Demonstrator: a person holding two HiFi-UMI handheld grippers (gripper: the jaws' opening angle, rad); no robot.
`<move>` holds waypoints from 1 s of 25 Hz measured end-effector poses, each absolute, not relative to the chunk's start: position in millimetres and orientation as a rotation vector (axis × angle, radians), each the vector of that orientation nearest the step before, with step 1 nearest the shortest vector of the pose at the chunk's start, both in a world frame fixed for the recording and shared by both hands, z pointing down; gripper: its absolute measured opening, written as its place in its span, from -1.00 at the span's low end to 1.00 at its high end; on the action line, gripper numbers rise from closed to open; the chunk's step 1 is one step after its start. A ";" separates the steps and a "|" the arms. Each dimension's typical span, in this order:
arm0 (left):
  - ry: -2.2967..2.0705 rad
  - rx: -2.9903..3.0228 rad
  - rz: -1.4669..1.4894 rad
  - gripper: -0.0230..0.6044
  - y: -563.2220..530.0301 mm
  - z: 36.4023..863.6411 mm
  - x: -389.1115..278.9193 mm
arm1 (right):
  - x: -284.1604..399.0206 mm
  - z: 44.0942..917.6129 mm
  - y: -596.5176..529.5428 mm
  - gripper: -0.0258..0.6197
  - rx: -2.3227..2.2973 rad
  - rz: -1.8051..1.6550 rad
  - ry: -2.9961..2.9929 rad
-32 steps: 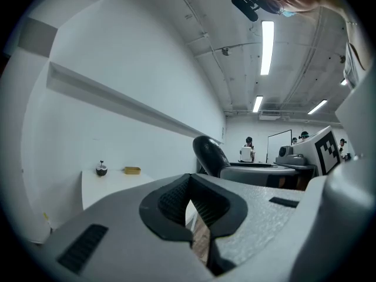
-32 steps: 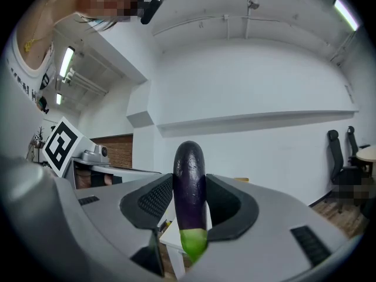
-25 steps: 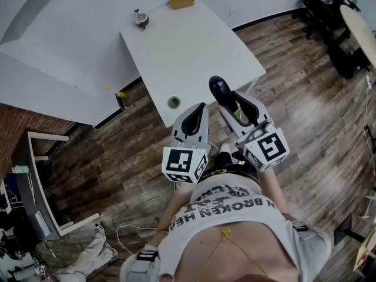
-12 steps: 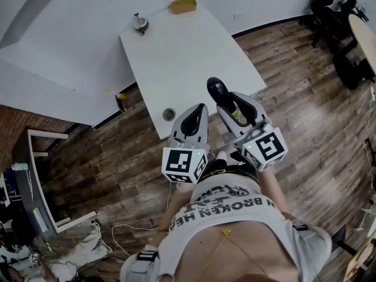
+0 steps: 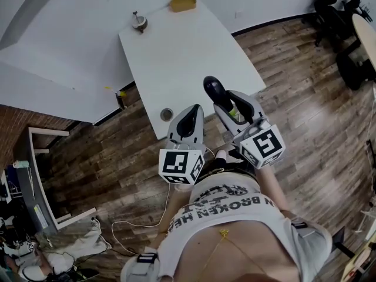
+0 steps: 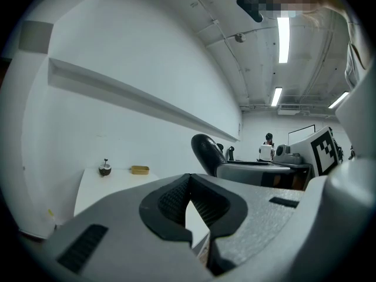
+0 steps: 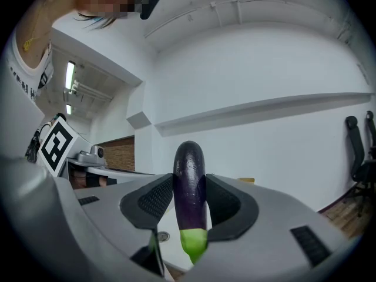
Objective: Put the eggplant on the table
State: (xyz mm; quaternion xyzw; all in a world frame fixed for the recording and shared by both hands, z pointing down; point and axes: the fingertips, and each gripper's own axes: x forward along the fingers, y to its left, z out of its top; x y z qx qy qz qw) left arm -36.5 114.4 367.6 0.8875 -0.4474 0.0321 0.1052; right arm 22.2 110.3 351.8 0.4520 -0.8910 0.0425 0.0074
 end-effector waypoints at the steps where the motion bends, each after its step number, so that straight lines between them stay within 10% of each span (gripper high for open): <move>1: -1.329 2.607 0.099 -0.93 115.5 368.9 -38.3 | 22.0 353.0 110.6 -0.38 1.408 0.137 -2.788; 25: -1.229 2.633 0.124 -0.93 41.5 383.0 -36.2 | 30.6 369.5 46.3 -0.38 1.489 0.185 -2.703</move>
